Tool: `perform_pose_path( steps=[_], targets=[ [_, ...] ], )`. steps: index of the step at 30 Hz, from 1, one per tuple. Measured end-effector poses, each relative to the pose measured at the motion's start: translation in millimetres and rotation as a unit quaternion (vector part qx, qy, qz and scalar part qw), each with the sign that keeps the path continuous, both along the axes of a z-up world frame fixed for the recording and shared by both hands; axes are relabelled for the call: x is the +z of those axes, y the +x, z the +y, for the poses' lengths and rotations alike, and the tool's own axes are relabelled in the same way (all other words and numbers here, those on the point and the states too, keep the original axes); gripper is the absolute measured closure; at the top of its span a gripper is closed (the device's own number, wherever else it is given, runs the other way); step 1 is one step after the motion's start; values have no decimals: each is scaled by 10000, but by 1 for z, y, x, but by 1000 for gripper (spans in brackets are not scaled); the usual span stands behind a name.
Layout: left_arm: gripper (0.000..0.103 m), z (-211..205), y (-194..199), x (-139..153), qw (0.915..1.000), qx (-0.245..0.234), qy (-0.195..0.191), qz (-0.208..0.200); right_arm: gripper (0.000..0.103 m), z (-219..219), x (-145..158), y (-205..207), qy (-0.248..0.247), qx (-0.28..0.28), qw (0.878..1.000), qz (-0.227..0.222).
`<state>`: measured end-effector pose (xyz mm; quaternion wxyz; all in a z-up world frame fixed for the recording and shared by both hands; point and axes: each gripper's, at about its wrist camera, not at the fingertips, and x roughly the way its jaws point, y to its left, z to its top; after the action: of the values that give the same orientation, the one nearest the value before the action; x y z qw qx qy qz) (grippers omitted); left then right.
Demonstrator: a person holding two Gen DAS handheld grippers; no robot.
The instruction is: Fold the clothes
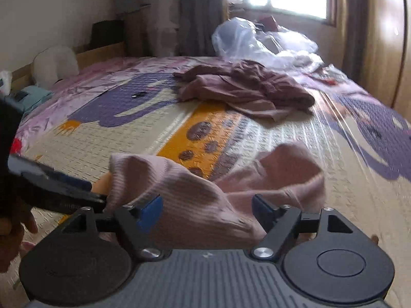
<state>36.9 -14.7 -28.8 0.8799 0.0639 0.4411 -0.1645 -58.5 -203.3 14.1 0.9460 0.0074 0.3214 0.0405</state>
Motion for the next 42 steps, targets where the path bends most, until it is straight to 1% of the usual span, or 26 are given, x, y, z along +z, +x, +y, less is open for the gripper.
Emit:
perform_pose_path(
  steps=[1,2,3,4,5,6,9,11,13,16,17,18,21,23,25,27,28,29,30,31,32,33,36,38,42],
  targets=[
    [46,2,0,2,10000,41,-23,17,24,-2,0,-1,38,29,10000,15],
    [43,6,-1,5,9999,105,-73,-21,24,-3,1,-3,41,48,10000,-4],
    [38,10,-1,9,9998,168,-123,-59,22,-3,2,-5,2,57,10000,-32],
    [35,14,-2,13,9995,231,-173,-96,20,-2,3,-7,-57,64,9999,-59],
    [29,15,-3,15,9995,214,-200,-141,15,-2,3,-9,-127,61,9999,-84],
    [24,15,-5,18,9994,197,-227,-186,13,-2,4,-10,-192,51,9997,-109],
    [14,12,-8,22,9992,107,-215,-317,13,-5,4,-11,-197,-4,9997,-116],
    [12,7,-9,22,9992,37,-142,-385,13,-9,4,-10,-76,-45,9999,-104],
    [12,1,-10,22,9991,-50,-99,-404,13,-11,5,-10,87,-14,9999,-89],
    [7,0,-11,29,9986,-50,-77,-530,13,-11,5,-11,75,24,9999,-108],
    [4,1,-11,32,9982,-36,-157,-573,13,-11,5,-11,52,32,9999,-114],
    [3,4,-10,35,9979,-32,-320,-555,13,-11,5,-11,36,29,9999,-118],
    [2,13,-9,42,9947,-63,-953,-383,13,-12,5,-12,1,-1,9999,-118],
    [1,11,-11,43,9942,-148,-977,-415,13,-12,5,-11,-13,5,9999,-130],
    [1,3,-10,37,9960,-172,-778,-414,13,-12,5,-11,-23,17,9999,-145],
    [1,-4,-6,26,9975,-160,-615,-309,13,-11,5,-12,-37,31,9999,-154],
    [3,-7,-4,22,9978,-140,-593,-273,13,-11,4,-12,-50,38,9999,-157],
    [10,-8,-4,19,9977,-159,-615,-243,13,-11,4,-12,-65,45,9998,-160],
    [33,-9,-3,15,9976,-178,-637,-213,13,-11,4,-13,-78,58,9998,-174],
    [51,-11,-1,13,9974,-214,-685,-123,13,-11,5,-14,-89,75,9997,-197],
    [84,-10,0,10,9971,-195,-732,-2,13,-12,6,-15,-106,91,9996,-232],
    [89,-8,2,8,9964,-171,-821,83,13,-13,7,-16,-129,97,9995,-276],
    [92,-9,-2,7,9962,-198,-845,-26,16,-15,10,-20,-226,76,9989,-409],
    [93,-10,-11,12,9960,-286,-835,-156,17,-17,12,-21,-224,85,9987,-461],
    [94,-17,-30,21,9927,-619,-995,-290,18,-22,18,-23,-137,94,9983,-550]
  ],
)
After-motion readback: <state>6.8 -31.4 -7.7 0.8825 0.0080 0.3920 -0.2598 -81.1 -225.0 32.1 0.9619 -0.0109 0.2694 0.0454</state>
